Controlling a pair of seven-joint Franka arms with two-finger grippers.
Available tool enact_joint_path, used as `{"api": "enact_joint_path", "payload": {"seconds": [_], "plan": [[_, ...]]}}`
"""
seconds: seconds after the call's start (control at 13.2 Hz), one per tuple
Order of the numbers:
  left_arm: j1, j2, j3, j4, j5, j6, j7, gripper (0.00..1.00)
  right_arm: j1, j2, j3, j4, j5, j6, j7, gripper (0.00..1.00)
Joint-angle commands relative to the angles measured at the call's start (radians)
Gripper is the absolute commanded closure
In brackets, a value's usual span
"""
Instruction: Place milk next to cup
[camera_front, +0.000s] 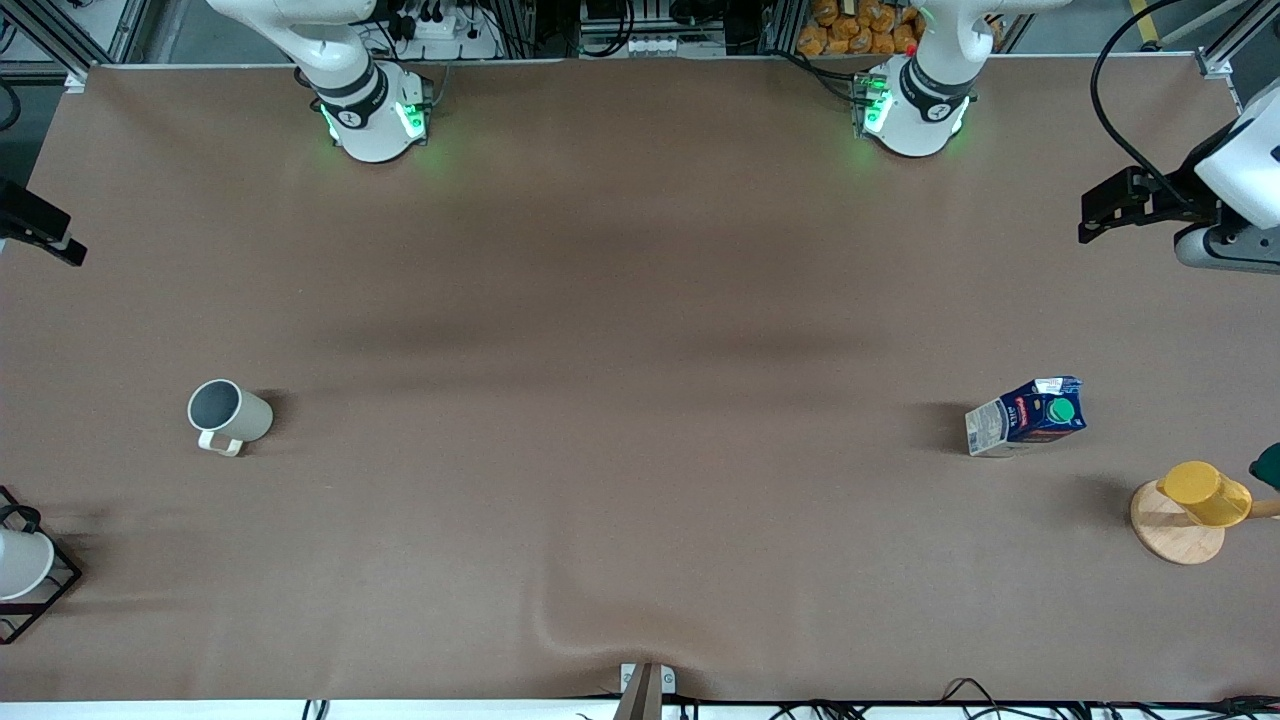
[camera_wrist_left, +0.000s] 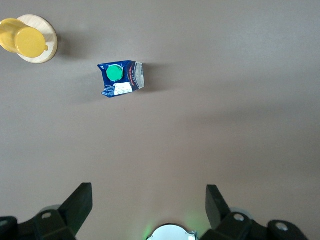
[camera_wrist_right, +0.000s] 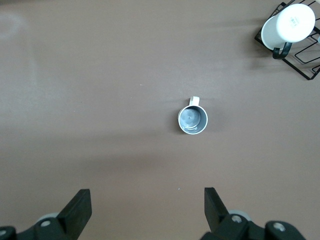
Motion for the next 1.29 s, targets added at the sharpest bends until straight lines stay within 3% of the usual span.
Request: {"api": "enact_joint_path", "payload": {"seconds": [0.0, 0.53, 1.06, 1.22], "plan": [[-0.001, -0.005, 0.009, 0.014, -0.01, -0.017, 0.027, 0.0, -0.005, -0.002, 0.005, 0.004, 0.005, -0.009, 0.007, 0.0], [0.048, 0.023, 0.009, 0.0, -0.005, 0.023, 0.01, 0.0, 0.001, -0.002, 0.005, 0.005, 0.005, -0.004, 0.009, 0.0], [0.092, 0.223, 0.017, -0.045, -0.007, 0.299, 0.0, 0.0, 0.001, -0.002, 0.005, 0.007, 0.005, -0.007, 0.007, 0.0], [0.083, 0.28, 0.015, -0.049, 0.006, 0.319, -0.077, 0.0, -0.002, -0.002, 0.005, 0.007, 0.005, -0.009, 0.006, 0.0]]}}
